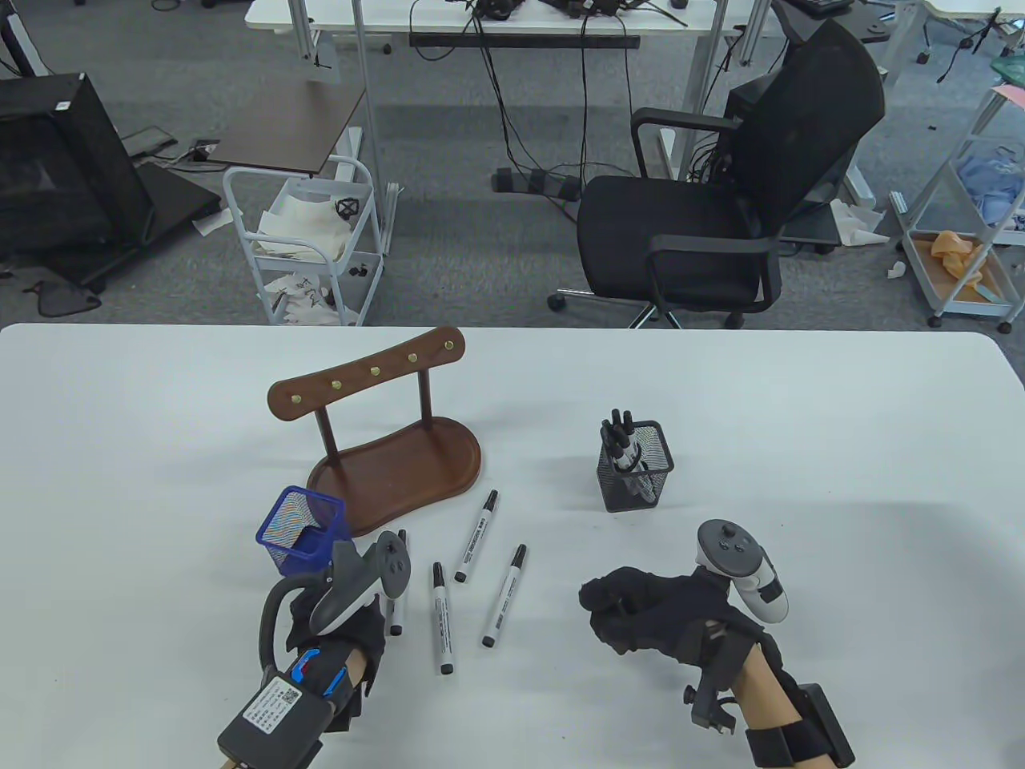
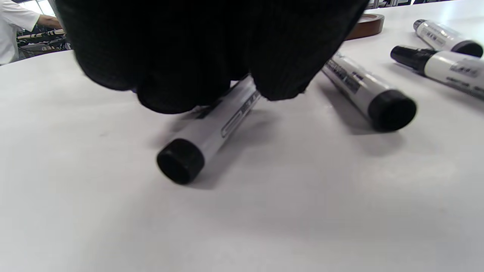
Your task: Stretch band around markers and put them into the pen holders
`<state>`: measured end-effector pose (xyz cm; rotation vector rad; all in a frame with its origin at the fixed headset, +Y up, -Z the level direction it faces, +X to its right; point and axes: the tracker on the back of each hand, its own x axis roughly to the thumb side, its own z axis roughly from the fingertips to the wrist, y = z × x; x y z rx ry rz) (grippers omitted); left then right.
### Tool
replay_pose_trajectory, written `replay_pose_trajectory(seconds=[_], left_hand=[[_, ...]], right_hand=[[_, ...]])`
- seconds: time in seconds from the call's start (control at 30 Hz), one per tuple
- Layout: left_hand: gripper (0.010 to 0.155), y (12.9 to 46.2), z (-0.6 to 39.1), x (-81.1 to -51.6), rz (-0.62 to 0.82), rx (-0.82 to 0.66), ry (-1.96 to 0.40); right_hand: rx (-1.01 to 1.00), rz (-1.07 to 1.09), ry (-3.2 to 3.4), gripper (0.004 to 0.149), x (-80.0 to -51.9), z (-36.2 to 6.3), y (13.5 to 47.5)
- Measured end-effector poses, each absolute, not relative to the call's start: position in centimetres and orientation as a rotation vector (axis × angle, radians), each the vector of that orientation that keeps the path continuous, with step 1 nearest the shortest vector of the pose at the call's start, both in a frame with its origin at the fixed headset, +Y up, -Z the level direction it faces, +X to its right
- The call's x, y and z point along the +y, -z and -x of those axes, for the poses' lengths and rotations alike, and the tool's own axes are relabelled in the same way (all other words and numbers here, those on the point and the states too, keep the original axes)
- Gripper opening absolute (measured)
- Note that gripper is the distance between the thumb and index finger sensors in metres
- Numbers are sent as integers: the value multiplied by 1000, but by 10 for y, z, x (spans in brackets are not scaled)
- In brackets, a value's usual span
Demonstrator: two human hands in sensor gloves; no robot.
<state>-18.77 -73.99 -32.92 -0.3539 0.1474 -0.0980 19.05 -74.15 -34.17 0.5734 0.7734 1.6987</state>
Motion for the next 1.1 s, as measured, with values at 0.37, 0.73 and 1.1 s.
replay_pose_trajectory(seconds=[0.37, 0.73, 1.1], left_hand=[[66, 330, 191, -745, 361, 160, 104], [68, 329, 200, -744, 456, 169, -18], [59, 318, 203, -724, 496, 137, -258]], right_hand=[[781, -571, -1709, 55, -742, -190, 341], [787, -568, -1711, 55, -742, -189, 341], [792, -567, -1713, 55, -743, -189, 341]])
